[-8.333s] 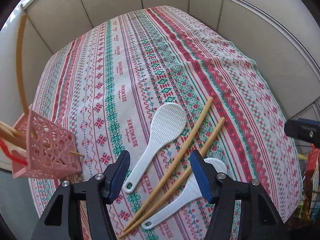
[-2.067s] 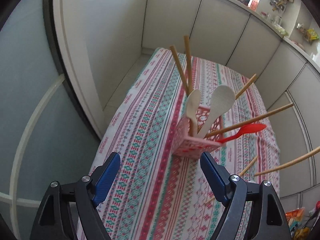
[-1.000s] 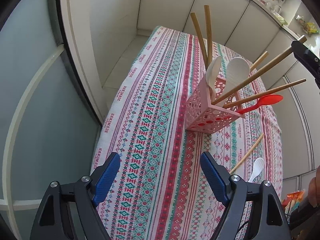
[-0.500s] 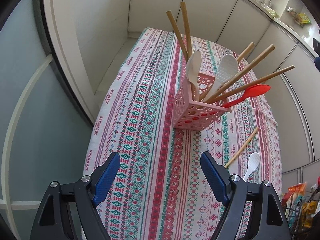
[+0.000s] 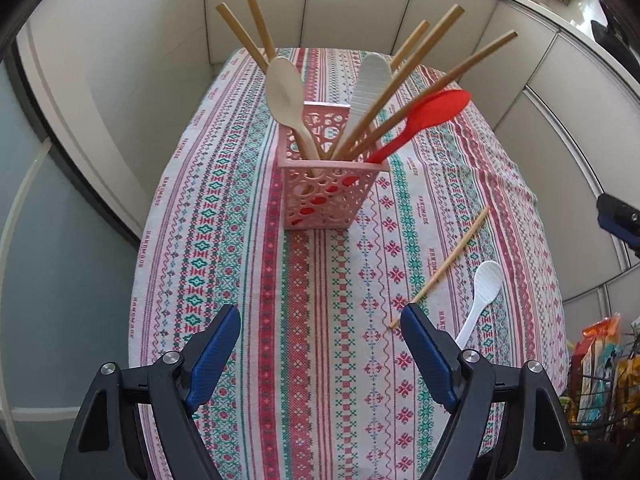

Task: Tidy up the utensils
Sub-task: 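Grasp the last small white spoon with the right gripper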

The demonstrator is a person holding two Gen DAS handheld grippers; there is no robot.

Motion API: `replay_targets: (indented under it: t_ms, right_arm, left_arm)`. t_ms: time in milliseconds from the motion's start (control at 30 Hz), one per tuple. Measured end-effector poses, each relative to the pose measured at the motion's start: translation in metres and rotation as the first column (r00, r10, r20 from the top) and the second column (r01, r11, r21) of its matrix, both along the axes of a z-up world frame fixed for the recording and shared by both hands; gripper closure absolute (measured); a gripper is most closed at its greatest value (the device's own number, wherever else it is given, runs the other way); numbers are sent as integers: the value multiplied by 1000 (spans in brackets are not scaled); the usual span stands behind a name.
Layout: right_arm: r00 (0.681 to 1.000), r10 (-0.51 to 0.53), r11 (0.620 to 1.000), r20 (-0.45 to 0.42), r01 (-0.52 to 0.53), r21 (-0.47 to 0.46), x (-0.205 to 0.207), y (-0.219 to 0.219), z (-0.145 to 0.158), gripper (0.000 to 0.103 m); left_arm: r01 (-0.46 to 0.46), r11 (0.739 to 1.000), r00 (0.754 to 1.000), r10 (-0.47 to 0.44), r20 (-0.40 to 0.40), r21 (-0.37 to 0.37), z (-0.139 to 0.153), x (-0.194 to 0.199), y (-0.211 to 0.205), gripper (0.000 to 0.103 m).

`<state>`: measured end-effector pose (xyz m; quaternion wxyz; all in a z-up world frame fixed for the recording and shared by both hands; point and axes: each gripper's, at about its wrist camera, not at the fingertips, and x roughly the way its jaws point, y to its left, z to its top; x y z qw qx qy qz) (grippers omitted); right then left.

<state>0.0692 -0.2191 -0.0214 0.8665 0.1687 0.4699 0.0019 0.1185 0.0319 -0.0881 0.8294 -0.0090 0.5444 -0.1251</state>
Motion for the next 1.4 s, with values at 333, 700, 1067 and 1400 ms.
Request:
replay_targets:
  t_ms: [333, 700, 1067, 1400]
  right_arm:
    - [956, 34, 993, -292, 0, 115, 6, -25, -90, 58]
    - [917, 81, 985, -390, -14, 172, 31, -37, -147, 59]
    - [916, 159, 979, -367, -99, 177, 63, -27, -169, 68]
    - [908, 245, 954, -339, -165, 249, 59, -25, -171, 98]
  left_arm:
    - [125, 992, 992, -125, -32, 7, -13, -9, -39, 19]
    - [238, 971, 970, -236, -51, 26, -29, -7, -70, 21]
    - [275, 960, 960, -272, -62, 48, -36, -5, -80, 21]
    - [276, 959, 960, -273, -53, 58, -35, -4, -82, 21]
